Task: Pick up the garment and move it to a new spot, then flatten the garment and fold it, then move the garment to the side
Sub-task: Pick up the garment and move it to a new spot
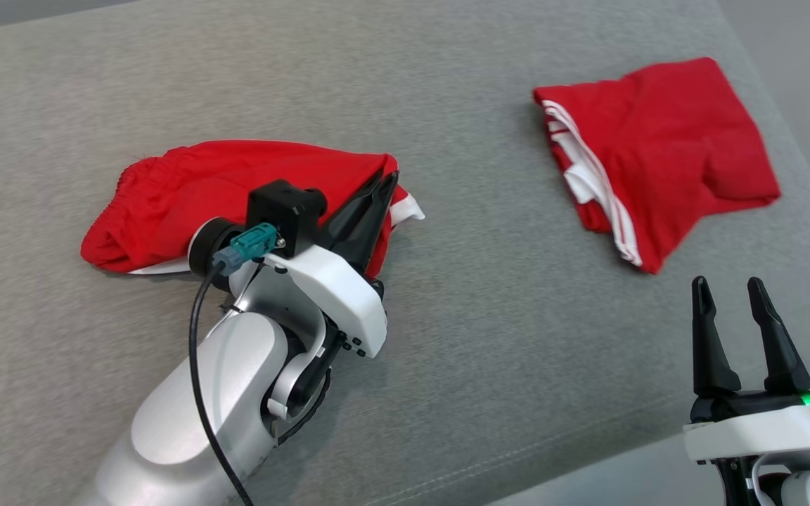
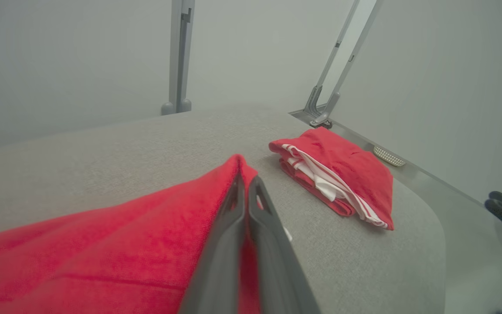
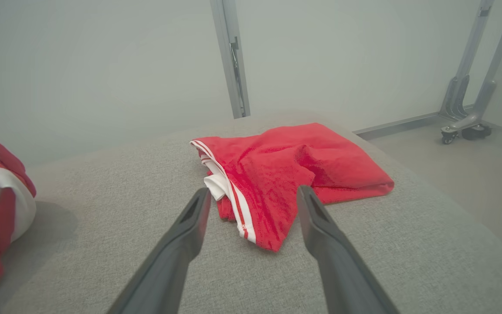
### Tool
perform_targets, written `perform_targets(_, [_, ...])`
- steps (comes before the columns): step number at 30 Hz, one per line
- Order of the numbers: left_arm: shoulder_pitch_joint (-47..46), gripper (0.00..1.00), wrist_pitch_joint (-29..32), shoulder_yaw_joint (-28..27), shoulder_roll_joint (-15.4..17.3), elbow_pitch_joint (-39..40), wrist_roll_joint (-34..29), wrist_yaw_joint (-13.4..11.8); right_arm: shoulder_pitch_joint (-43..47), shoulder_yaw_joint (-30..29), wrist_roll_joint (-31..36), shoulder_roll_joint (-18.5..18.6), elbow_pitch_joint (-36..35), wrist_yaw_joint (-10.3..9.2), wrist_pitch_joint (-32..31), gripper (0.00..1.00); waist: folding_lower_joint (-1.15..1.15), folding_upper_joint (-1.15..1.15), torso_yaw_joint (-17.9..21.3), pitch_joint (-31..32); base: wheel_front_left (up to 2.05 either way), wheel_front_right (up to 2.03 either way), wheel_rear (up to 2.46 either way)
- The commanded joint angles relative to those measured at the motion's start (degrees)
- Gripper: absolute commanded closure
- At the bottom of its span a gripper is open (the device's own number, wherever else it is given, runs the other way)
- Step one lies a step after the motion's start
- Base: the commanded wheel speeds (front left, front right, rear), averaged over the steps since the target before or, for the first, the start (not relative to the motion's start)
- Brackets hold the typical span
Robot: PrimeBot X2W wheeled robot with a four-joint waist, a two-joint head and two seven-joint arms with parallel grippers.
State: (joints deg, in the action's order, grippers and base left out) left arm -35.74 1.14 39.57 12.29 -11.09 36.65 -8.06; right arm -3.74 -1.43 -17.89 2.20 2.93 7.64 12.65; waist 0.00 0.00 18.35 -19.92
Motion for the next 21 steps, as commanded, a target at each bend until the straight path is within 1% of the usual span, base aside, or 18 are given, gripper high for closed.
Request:
perform_targets(1, [-1.88, 1.00, 0.16, -1.47, 1.04, 1.65, -0.90, 0.23, -1.31, 1.41, -0.64, 0.68, -0.71, -0.15, 1.07, 0.00, 0.00, 0.00, 4.12, -1.68, 0.00, 0.00, 0.00])
perform_targets(5, [-1.28, 1.00, 1.05, -0.27, 1.32, 0.82, -1.19, 0.41, -1.65, 2.22, -1.78, 0.68, 1.07, -0.15, 1.81, 0.00, 0.00, 0.00, 5.92, -2.29, 0.00, 0.00, 0.00])
perform_targets(6, [-1.22, 0.89, 1.27, -0.06, 1.42, 0.40, -1.37, 0.25, -1.74, 2.21, -1.98, 0.68, 1.38, -0.15, 1.93, 0.00, 0.00, 0.00, 6.02, -2.29, 0.00, 0.00, 0.00])
perform_targets(7, [-1.15, 0.58, 1.31, -0.06, 1.42, 0.13, -1.36, 0.07, -1.85, 2.21, -2.08, 0.68, 1.63, -0.15, 2.02, 0.00, 0.00, 0.00, 6.09, -2.25, 0.00, 0.00, 0.00])
perform_targets(8, [-1.17, 0.00, 1.15, -0.06, 1.48, 0.10, -1.41, 0.05, -1.92, 2.13, -2.18, 0.68, 1.86, -0.15, 2.10, 0.00, 0.00, 0.00, 6.00, -2.18, 0.00, 0.00, 0.00])
perform_targets(12, [-1.10, 0.00, 0.57, 0.03, 1.59, 1.21, -1.42, 0.31, -1.93, 1.42, -1.79, 0.68, 2.31, -0.15, 2.23, 0.00, 0.00, 0.00, 4.67, -1.50, 0.00, 0.00, 0.00])
perform_targets(15, [-0.85, 0.00, -0.32, -0.14, 2.98, 4.68, -2.47, -0.22, -2.79, 1.65, -0.47, 0.68, 2.71, -0.15, 2.30, 0.00, 0.00, 0.00, 1.59, -0.09, 0.00, 0.00, 0.00])
perform_targets(17, [-0.33, 0.00, -1.15, -0.81, 4.01, 6.76, -3.19, -1.27, -3.44, 2.02, 0.56, 0.68, 3.06, -0.15, 2.31, 0.00, 0.00, 0.00, -0.39, 0.89, 0.00, 0.00, 0.00])
perform_targets(21, [1.80, 0.00, -3.22, -3.62, 6.67, 10.56, -4.15, -4.52, -4.17, 2.03, 2.96, 0.68, 3.26, -0.15, 2.33, 0.00, 0.00, 0.00, -4.90, 3.23, 0.00, 0.00, 0.00])
